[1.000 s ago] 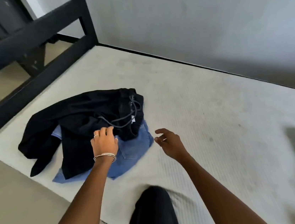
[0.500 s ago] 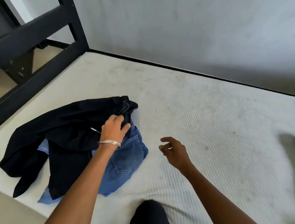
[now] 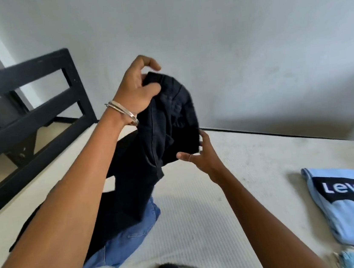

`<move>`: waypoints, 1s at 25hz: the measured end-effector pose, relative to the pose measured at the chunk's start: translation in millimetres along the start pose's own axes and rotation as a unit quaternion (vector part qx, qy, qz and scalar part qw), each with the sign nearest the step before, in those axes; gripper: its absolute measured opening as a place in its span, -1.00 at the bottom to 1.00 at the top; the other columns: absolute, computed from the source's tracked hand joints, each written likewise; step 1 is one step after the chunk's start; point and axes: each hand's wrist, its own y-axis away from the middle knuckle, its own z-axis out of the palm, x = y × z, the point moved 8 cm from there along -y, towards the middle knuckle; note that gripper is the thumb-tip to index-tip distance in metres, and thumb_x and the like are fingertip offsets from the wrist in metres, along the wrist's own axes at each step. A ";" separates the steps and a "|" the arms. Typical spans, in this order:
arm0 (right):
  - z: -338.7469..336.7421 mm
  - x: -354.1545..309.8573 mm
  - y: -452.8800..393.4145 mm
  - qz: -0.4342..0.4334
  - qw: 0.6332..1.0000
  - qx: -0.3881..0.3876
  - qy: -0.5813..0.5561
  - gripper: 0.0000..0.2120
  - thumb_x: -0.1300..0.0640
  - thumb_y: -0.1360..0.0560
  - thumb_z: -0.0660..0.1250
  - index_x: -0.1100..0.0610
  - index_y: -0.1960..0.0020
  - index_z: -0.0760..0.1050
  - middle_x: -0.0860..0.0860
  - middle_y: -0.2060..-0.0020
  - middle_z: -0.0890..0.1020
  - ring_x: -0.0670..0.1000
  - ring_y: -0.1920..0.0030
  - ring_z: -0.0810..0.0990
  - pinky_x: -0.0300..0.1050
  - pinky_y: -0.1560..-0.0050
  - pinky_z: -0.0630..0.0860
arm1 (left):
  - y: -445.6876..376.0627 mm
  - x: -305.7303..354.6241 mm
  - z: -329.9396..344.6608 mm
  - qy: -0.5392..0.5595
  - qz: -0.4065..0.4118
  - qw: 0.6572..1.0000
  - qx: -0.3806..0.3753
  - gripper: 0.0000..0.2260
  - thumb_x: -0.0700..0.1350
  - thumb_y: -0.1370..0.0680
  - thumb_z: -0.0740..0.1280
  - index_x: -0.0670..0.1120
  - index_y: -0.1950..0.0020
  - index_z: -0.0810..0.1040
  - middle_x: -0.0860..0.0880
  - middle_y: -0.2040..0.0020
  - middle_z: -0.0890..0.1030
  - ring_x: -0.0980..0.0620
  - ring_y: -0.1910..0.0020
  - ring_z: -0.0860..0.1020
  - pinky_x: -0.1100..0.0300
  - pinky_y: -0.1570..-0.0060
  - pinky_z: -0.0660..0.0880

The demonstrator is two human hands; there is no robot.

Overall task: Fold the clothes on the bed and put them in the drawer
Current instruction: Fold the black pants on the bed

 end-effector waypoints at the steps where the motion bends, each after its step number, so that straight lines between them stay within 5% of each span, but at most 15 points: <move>1: -22.2 -8.3 3.9 -0.017 0.999 0.029 -0.025 -0.20 -0.09 -0.24 0.63 -0.03 -0.38 0.34 -0.02 -0.27 0.54 0.04 -0.25 0.54 0.04 -0.22 0.52 | -3.6 29.6 13.4 0.029 0.025 0.999 -0.015 -0.63 -0.44 -0.38 0.19 0.00 0.03 0.46 -0.12 0.30 0.46 -0.02 0.39 0.38 0.21 0.43 0.34; 3: -87.6 -25.0 18.7 -0.049 0.989 0.128 -0.059 -0.58 -0.09 -0.25 0.58 0.01 -0.02 0.55 0.00 0.04 0.66 0.03 0.02 0.62 0.01 0.01 0.53 | -5.6 80.2 40.7 0.081 0.058 0.994 -0.033 -0.62 -0.45 -0.36 0.14 -0.03 0.06 0.52 -0.12 0.28 0.52 -0.03 0.36 0.41 0.23 0.39 0.36; 5: -144.2 -42.2 37.0 -0.036 0.982 0.160 -0.089 -0.80 -0.03 -0.38 0.50 0.01 0.18 0.51 -0.06 0.25 0.63 -0.02 0.19 0.58 -0.02 0.12 0.45 | -8.8 107.8 52.4 0.128 0.067 0.990 -0.005 -0.63 -0.44 -0.37 0.11 -0.06 0.11 0.56 0.02 0.31 0.57 0.08 0.39 0.41 0.29 0.40 0.36; 9: -260.9 -107.4 87.0 -0.095 0.944 0.267 -0.171 -0.78 0.24 -0.53 0.38 0.05 0.22 0.41 -0.14 0.46 0.55 -0.10 0.40 0.51 -0.19 0.38 0.49 | -19.6 112.5 68.8 0.161 0.082 0.983 0.033 -0.82 -0.24 -0.41 0.25 -0.04 0.09 0.59 0.15 0.24 0.62 0.18 0.24 0.50 0.32 0.17 0.43; 13: -332.2 -214.7 141.7 -0.249 0.887 0.387 -0.040 -0.82 0.20 -0.47 0.44 -0.03 0.16 0.47 -0.05 0.26 0.60 -0.08 0.25 0.56 -0.16 0.19 0.52 | -25.0 101.8 102.8 -0.008 0.105 0.993 -0.057 -0.66 -0.14 -0.37 0.55 -0.03 -0.10 0.61 0.09 0.00 0.65 0.18 0.05 0.58 0.22 -0.08 0.52; 18: -336.3 -312.1 176.9 -0.352 0.829 0.395 0.181 -0.85 0.04 -0.41 0.47 -0.12 0.13 0.50 -0.20 0.18 0.63 -0.09 0.10 0.59 -0.26 0.07 0.46 | -45.1 123.8 96.2 -0.086 0.120 0.989 0.031 -0.73 -0.11 -0.35 0.56 0.05 0.00 0.62 0.06 0.04 0.63 0.05 0.03 0.57 0.06 -0.13 0.53; 22: -342.8 -304.5 176.6 -0.311 0.849 0.365 0.222 -0.77 -0.11 -0.29 0.58 -0.09 0.18 0.59 -0.12 0.14 0.65 -0.12 0.09 0.59 -0.23 0.07 0.51 | -47.2 131.0 89.2 -0.124 0.104 0.982 0.102 -0.85 -0.18 -0.52 0.37 -0.09 -0.08 0.52 0.00 0.04 0.54 0.03 0.07 0.46 0.15 0.00 0.45; 25: -332.8 -267.4 159.5 -0.200 0.884 0.237 0.351 -0.65 -0.21 -0.16 0.62 -0.04 0.21 0.62 -0.04 0.13 0.66 -0.05 0.10 0.62 -0.15 0.09 0.53 | -47.5 120.7 96.6 -0.077 0.060 0.991 0.092 -0.86 -0.25 -0.57 0.25 -0.06 -0.08 0.47 -0.02 0.03 0.51 0.01 0.09 0.44 0.20 0.07 0.39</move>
